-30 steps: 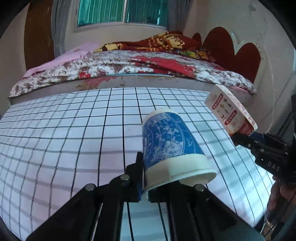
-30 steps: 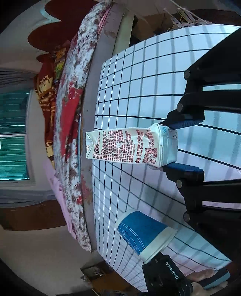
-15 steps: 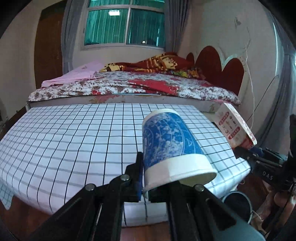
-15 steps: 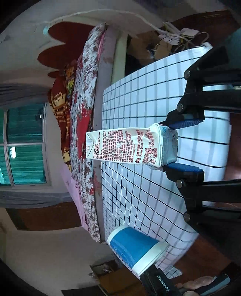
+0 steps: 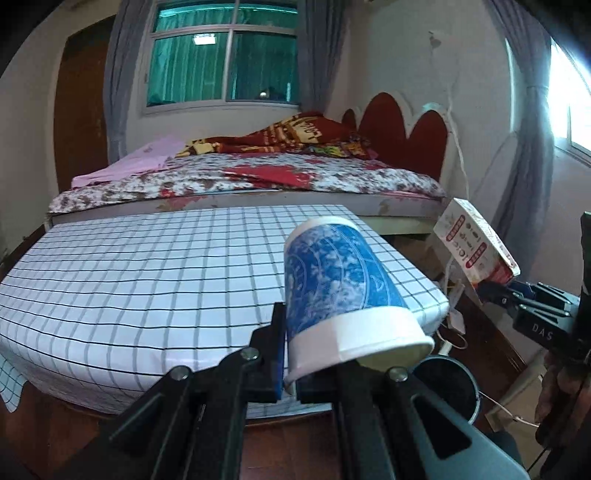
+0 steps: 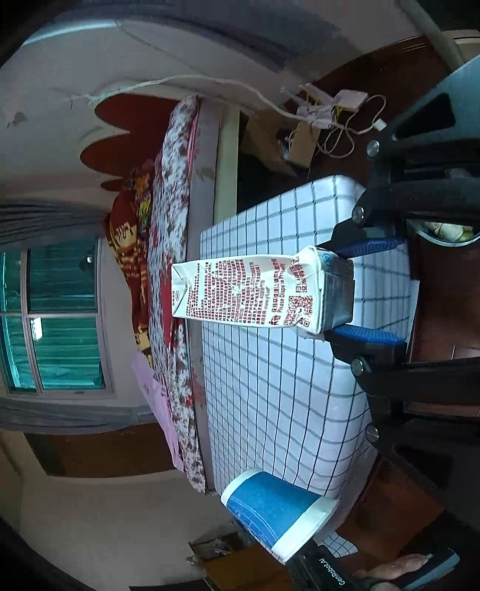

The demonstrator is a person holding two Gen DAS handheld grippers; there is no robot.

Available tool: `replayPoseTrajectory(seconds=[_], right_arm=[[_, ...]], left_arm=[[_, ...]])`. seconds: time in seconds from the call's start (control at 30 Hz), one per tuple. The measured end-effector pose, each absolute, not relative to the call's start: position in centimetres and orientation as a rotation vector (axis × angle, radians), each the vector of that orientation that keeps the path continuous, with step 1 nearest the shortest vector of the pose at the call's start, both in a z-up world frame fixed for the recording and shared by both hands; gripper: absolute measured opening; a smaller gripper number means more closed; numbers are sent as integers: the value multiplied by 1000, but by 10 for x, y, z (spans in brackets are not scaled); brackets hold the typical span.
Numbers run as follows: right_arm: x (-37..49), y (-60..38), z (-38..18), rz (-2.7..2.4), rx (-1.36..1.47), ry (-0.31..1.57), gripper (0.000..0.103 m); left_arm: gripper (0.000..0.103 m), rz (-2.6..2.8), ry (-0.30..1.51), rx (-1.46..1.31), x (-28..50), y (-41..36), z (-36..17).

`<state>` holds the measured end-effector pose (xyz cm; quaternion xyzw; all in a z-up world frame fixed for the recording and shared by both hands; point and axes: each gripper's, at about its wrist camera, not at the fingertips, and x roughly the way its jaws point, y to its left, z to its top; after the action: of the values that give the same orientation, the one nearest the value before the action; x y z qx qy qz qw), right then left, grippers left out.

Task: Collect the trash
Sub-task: 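Carry the paper cup and milk carton over the black bin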

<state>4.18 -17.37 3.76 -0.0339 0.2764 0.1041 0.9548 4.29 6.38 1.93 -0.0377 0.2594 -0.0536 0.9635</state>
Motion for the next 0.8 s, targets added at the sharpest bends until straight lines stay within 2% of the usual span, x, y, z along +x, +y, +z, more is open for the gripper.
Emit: replayPoseTrajectory(seconds=[0.8], right_arm=[[7, -300, -36, -2, 3, 677, 36]], left_arm=[[4, -419, 650, 59, 68, -86, -34]])
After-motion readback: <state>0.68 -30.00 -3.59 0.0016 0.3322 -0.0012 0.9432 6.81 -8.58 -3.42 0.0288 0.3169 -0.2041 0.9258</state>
